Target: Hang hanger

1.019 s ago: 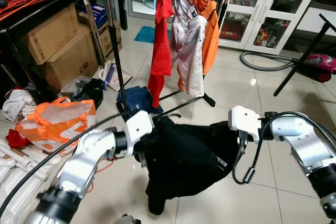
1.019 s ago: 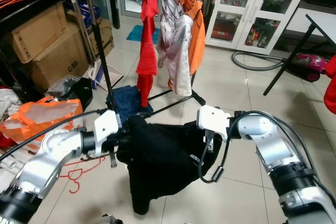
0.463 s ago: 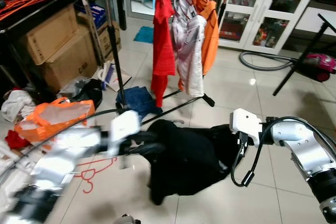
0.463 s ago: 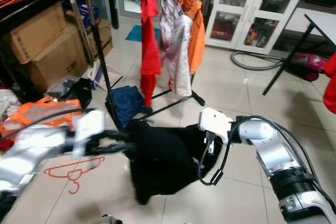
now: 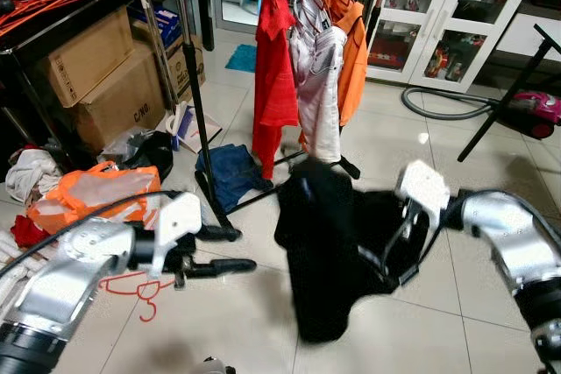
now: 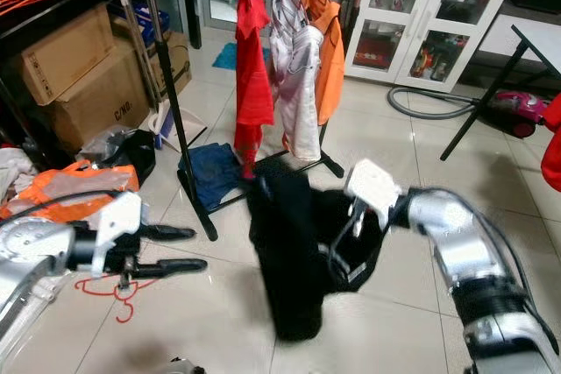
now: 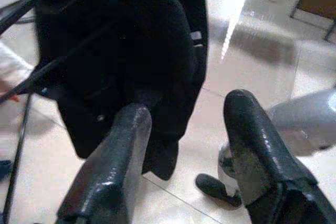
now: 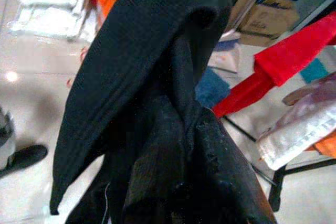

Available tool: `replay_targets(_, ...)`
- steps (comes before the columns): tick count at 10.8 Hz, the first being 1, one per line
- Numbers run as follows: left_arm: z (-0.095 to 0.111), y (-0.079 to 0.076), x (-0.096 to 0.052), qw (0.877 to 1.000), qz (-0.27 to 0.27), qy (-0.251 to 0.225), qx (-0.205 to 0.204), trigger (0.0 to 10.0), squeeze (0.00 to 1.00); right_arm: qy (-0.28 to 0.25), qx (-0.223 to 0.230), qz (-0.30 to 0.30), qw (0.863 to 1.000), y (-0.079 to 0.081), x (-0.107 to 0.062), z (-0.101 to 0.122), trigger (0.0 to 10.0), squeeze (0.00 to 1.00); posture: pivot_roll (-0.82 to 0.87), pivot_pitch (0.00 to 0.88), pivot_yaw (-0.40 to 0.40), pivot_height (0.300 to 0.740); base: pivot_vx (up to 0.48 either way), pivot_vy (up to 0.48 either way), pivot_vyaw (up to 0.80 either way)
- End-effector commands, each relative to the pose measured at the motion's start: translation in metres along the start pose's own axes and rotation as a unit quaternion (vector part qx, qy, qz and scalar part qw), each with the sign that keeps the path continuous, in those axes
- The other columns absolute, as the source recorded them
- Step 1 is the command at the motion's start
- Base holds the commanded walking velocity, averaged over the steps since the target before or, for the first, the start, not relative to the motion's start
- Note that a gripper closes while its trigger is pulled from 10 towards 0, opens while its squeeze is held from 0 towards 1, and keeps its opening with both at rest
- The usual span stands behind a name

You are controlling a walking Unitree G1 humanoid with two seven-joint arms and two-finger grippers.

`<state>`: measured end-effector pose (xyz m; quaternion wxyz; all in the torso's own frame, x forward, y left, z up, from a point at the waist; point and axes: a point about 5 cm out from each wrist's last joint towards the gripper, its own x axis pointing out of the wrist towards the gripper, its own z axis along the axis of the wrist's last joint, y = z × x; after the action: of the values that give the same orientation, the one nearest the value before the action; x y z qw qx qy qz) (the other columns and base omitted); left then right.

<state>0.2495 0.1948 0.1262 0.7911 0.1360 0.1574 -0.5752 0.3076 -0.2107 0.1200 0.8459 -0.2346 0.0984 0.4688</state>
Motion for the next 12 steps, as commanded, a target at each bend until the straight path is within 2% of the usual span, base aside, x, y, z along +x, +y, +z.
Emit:
replay_targets(1, 0.007, 0.009, -0.010, 0.998, 0.051, -0.034, -0.014, 10.0, 1.00, -0.025, 0.011, -0.030, 0.999, -0.009, -0.005, 0.007, 0.0, 0.00, -0.02, 0.016, -0.047, 0.740, 0.000, 0.000, 0.00)
replay_targets(2, 0.004, 0.017, -0.014, 0.991, 0.103, -0.066, -0.047, 10.0, 1.00, -0.025, 0.016, -0.028, 0.999, -0.008, -0.006, 0.005, 0.0, 0.00, -0.02, 0.018, -0.049, 0.740, 0.000, 0.000, 0.00)
replay_targets(3, -0.006, 0.022, -0.012, 0.985, 0.146, -0.068, -0.065, 10.0, 0.00, -0.030, 0.018, -0.034, 0.999, -0.010, -0.006, 0.007, 0.0, 0.00, -0.02, 0.020, -0.048, 0.740, 0.000, 0.000, 0.00)
replay_targets(4, -0.021, 0.029, -0.010, 0.973, 0.198, -0.068, -0.096, 10.0, 0.00, -0.044, 0.026, -0.042, 0.998, -0.013, -0.007, 0.011, 0.0, 0.00, -0.03, 0.020, -0.047, 0.740, 0.000, 0.000, 0.00)
replay_targets(5, -0.040, 0.028, -0.002, 0.959, 0.242, -0.065, -0.136, 10.0, 0.00, -0.050, 0.030, -0.050, 0.997, -0.017, -0.009, 0.014, 0.0, 0.00, -0.03, 0.021, -0.046, 0.740, 0.000, 0.000, 0.00)
replay_targets(7, -0.065, 0.021, 0.012, 0.936, 0.276, -0.071, -0.206, 10.0, 0.00, -0.075, 0.036, -0.055, 0.995, -0.020, -0.010, 0.025, 0.0, 0.00, -0.03, 0.021, -0.045, 0.740, 0.000, 0.000, 0.00)
replay_targets(8, -0.075, 0.025, 0.014, 0.917, 0.313, -0.081, -0.233, 10.0, 0.00, -0.090, 0.034, -0.046, 0.994, -0.018, -0.011, 0.034, 0.0, 0.00, -0.04, 0.022, -0.045, 0.740, 0.000, 0.000, 0.00)
replay_targets(9, -0.082, 0.034, 0.014, 0.896, 0.359, -0.085, -0.249, 10.0, 0.00, -0.102, 0.032, -0.040, 0.993, -0.017, -0.012, 0.041, 0.0, 0.00, -0.04, 0.022, -0.046, 0.740, 0.000, 0.000, 0.00)
replay_targets(11, -0.088, 0.045, 0.013, 0.875, 0.394, -0.083, -0.267, 10.0, 0.00, -0.098, 0.030, -0.007, 0.995, -0.007, -0.015, 0.044, 0.0, 0.00, -0.05, 0.012, -0.043, 0.740, 0.000, 0.000, 0.00)
replay_targets(12, -0.086, 0.050, 0.014, 0.873, 0.395, -0.089, -0.272, 10.0, 0.00, -0.086, 0.034, 0.011, 0.996, 0.002, -0.016, 0.038, 0.0, 0.00, -0.05, 0.009, -0.039, 0.740, 0.000, 0.000, 0.00)
